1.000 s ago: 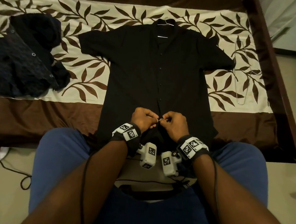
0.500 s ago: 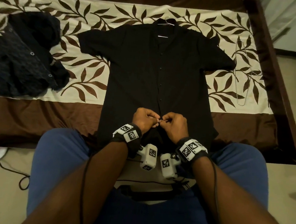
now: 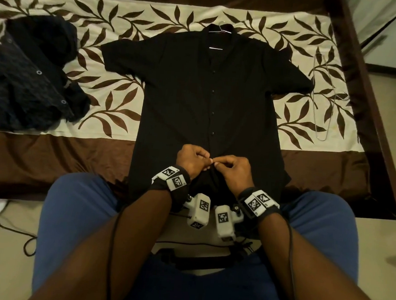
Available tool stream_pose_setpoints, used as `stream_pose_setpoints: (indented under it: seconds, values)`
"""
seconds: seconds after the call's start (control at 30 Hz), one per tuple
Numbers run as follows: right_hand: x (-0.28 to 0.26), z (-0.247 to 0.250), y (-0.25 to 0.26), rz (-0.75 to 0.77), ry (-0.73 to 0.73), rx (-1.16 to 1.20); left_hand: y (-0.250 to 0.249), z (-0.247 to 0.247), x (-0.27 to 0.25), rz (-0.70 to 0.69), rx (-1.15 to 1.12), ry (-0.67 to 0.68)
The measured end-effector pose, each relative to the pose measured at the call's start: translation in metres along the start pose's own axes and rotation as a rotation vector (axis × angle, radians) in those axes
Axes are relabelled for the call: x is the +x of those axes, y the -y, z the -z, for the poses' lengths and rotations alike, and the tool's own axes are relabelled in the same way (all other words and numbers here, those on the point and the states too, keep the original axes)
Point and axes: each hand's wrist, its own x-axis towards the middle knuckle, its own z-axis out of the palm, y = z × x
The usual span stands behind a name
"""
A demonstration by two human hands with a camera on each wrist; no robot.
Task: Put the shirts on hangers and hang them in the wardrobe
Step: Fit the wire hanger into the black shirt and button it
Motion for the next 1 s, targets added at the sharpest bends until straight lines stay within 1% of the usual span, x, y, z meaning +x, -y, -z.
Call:
stream_pose_setpoints:
  seconds: [0.1, 0.17, 0.33, 0.47, 0.7, 0.87, 1.0]
  values:
    - [0.002, -0.002, 0.002, -0.047, 0.003, 0.036, 0.001, -0.002, 0.001, -0.021, 0.067, -0.062]
    - [0.003, -0.002, 0.004, -0.066, 0.000, 0.057, 0.001, -0.002, 0.001, -0.031, 0.104, -0.079]
    - [0.007, 0.000, 0.005, -0.083, -0.007, 0.063, 0.001, -0.002, 0.001, -0.093, 0.123, -0.063]
    - [0.010, 0.000, 0.004, -0.088, -0.009, 0.071, 0.004, -0.001, 0.002, -0.122, 0.089, -0.062]
    - [0.012, 0.001, 0.002, -0.066, 0.030, 0.028, 0.005, -0.001, 0.005, -0.103, 0.092, -0.041]
    - [0.014, 0.002, 0.001, -0.112, 0.072, 0.047, 0.005, -0.001, 0.007, -0.101, 0.133, -0.051]
    - [0.013, 0.001, 0.001, -0.079, 0.054, 0.089, 0.005, 0.001, 0.007, -0.115, 0.081, -0.047]
